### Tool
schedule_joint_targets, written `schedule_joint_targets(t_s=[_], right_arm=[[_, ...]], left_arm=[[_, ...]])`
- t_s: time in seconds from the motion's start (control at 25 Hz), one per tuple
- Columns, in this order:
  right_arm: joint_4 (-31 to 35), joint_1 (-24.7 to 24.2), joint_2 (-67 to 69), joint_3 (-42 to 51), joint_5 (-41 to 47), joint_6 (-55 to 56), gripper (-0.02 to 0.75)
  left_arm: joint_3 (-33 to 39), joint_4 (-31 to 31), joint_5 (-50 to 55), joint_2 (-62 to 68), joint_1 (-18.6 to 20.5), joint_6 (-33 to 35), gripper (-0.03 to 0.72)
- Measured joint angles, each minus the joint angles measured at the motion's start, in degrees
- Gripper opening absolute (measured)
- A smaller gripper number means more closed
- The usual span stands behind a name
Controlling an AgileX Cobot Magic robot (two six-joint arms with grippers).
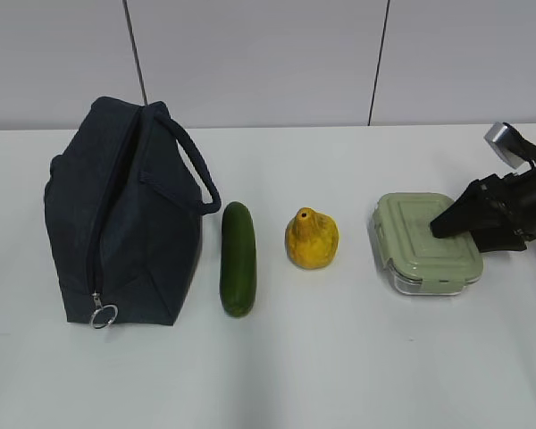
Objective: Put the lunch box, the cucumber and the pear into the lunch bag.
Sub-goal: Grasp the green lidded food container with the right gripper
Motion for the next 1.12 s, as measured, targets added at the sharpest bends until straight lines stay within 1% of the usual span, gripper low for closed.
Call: schedule_joint_targets(t_s=[0.52, 0.76, 0.88, 1.12], right_arm=[[-0.1, 0.0, 0.1, -0.3, 0.1, -1.4, 0.586], [0.1, -0.1, 0.1, -0.3, 0.6, -1.4, 0.497], [0.3, -0.1, 0.1, -0.4, 1.0, -1.4, 0.466], [0.4, -0.1, 0.1, -0.4, 1.3, -1.2, 0.449]], left_arm=[[0.0, 0.0, 0.0, 0.0, 0.0, 0.0, 0.239], [0.0, 0.0, 0.0, 0.0, 0.0, 0.0, 0.239], [0.0, 0.0, 0.0, 0.0, 0.0, 0.0, 0.239], [0.0, 0.0, 0.0, 0.0, 0.0, 0.0, 0.239]])
